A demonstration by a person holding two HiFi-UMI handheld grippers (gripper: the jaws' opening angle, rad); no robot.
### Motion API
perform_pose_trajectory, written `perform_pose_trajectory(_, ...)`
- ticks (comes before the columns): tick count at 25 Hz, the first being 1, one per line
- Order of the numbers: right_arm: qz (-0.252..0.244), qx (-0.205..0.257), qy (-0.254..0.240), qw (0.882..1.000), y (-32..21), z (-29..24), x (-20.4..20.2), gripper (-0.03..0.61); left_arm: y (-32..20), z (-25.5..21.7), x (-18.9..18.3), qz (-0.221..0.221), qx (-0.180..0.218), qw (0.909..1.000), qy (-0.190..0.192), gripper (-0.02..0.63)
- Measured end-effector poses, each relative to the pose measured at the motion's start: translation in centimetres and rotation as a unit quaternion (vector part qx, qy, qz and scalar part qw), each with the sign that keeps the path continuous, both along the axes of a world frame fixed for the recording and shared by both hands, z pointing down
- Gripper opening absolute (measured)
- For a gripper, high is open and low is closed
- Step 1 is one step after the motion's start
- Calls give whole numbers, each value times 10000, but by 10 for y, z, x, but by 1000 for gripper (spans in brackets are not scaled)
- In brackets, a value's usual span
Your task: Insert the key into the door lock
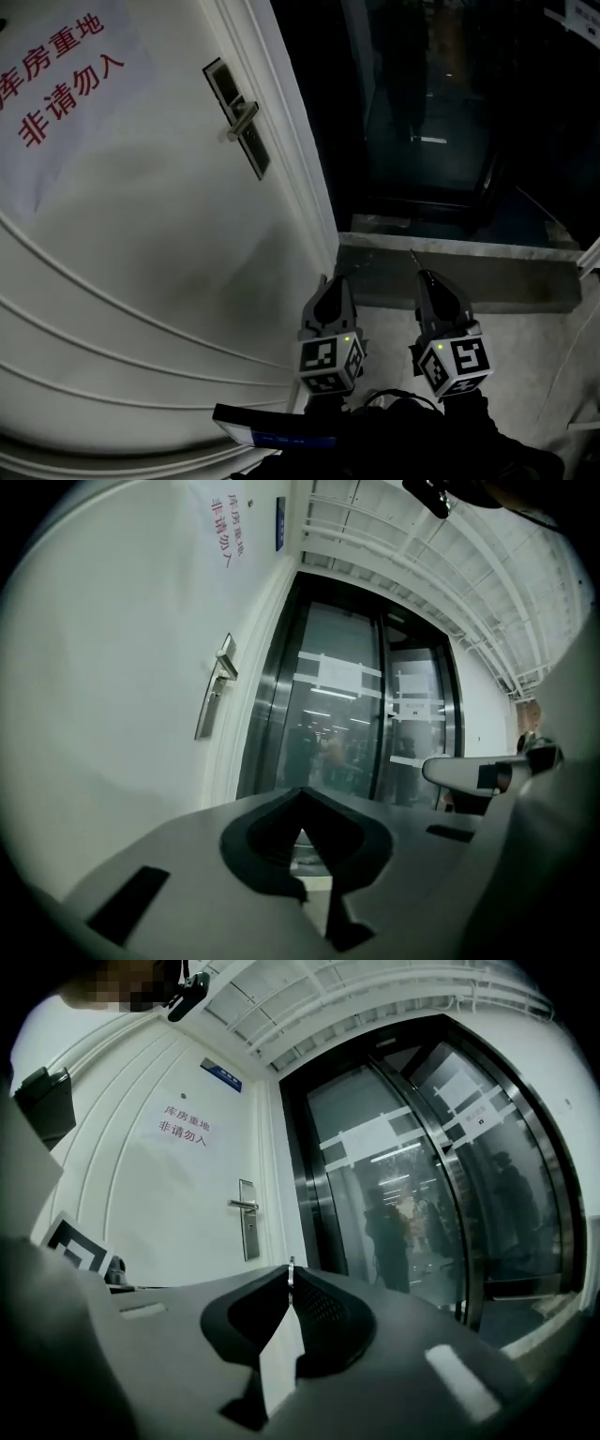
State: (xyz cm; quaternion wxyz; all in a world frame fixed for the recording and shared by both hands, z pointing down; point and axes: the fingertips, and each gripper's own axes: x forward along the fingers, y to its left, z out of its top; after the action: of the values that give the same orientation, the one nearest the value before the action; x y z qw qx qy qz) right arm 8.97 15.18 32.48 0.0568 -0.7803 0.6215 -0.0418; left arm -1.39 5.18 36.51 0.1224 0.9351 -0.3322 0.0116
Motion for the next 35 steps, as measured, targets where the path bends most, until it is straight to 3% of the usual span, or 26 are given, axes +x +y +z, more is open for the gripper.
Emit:
perform_pose_trajectory(8, -769, -65, 115, 9970, -91, 3, 1, 12, -71, 6, -16, -763, -25, 9971, 32, 1)
perform_pose_trajectory(15, -2018, -49, 394, 9786, -197, 2, -3, 12, -147, 11, -30, -1993, -79, 9799, 83, 2)
perform_pose_trajectory(19, -2819, -10, 613, 9575, -261, -7, -4, 12, -188, 8, -32, -2673, -82, 9635, 93, 2)
perform_pose_trajectory(24, -3844, 253, 921, 9182, -326, -25, -15, 12, -222, -4, -40, -3615, 42, 9323, 124, 2)
perform_pose_trajectory(31, -4604, 559, 1207, 8777, -373, -35, -21, 12, -245, -9, -38, -4281, 217, 9034, 97, 2)
perform_pose_trajectory(35, -4847, 731, 1436, 8597, -388, -42, -26, 12, -249, -15, -37, -4507, 280, 8922, 82, 2)
